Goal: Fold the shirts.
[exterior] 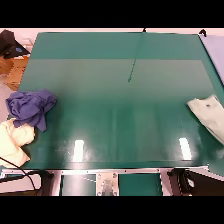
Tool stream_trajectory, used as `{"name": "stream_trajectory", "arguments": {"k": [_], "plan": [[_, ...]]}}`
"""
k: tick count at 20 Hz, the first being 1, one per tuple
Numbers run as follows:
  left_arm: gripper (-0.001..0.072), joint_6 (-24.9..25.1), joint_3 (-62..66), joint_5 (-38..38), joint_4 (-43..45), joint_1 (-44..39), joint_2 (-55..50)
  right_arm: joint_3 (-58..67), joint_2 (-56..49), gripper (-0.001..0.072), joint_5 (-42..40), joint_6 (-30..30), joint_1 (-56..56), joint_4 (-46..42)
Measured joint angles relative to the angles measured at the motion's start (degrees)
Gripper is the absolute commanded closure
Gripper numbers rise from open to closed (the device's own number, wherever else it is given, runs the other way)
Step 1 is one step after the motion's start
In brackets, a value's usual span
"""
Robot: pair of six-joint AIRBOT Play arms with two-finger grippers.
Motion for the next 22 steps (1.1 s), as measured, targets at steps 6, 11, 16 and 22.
{"name": "stream_trajectory", "arguments": {"k": [6, 11, 16, 22], "plan": [[0.0686, 0.63, 0.02, -0.66, 0.02, 0.0, 0.0, -11.93, 5.07, 0.0659, -4.79, 0.0, -7.04, -1.75], [0.0686, 1.14, 0.0, -0.85, 0.02, 0.0, 0.0, -10.14, 5.86, 0.0349, -4.59, -0.42, -8.02, -4.31], [0.0686, 1.27, 0.0, -0.83, -0.02, 0.0, 0.0, 3.08, 6.05, 0.0422, 7.78, 9.99, -8.15, -16.72], [0.0687, 1.57, 0.0, 0.68, -0.31, 0.0, 0.0, 18.88, 6.08, 0.0696, 8.85, 15.78, 8.26, -12.5]]}}
